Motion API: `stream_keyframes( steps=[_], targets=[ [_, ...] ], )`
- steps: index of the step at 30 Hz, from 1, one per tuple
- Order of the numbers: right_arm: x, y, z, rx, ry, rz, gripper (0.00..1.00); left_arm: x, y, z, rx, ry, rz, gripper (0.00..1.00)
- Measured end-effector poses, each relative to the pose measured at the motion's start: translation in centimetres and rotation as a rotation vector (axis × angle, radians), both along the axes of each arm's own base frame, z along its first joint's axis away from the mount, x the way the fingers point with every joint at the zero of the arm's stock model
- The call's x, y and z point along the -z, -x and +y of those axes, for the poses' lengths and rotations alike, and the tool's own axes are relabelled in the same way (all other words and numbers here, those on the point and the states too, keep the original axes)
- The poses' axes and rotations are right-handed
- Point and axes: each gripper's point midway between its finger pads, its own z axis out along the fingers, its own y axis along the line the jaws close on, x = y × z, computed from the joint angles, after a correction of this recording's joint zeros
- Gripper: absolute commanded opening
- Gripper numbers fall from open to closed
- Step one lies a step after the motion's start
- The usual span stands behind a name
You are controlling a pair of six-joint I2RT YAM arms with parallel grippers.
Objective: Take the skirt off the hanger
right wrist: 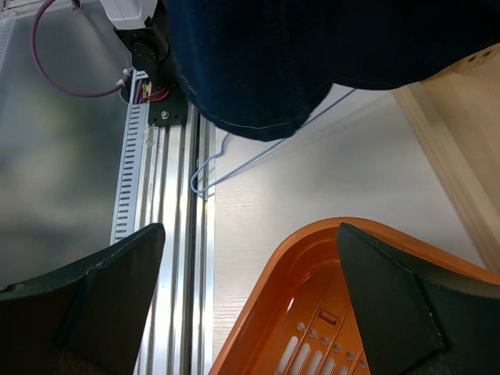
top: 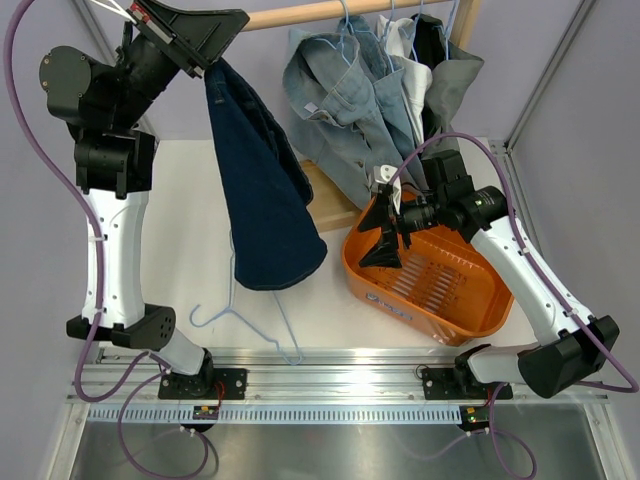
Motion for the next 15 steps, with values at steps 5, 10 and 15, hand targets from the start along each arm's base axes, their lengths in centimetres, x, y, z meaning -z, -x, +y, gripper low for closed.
stream_keyframes(
  steps=[5, 10, 15],
  targets=[
    [0.2, -0.1, -0.2, 0.01, 0.015, -0.003, 0.99, 0.5, 0.2, -0.4, 0.032, -0.014, 0.0, 0.0],
    [0.4, -0.3, -0.3, 0.018, 0.027, -0.01, 0.99, 1.8, -0.1, -0.8, 0.055, -0.036, 0.027, 0.0],
    [0.6, -0.4, -0.5, 0.031, 0.04, -0.015, 1.0, 2.4, 0.3, -1.2, 0.088, -0.062, 0.031, 0.0]
  ],
)
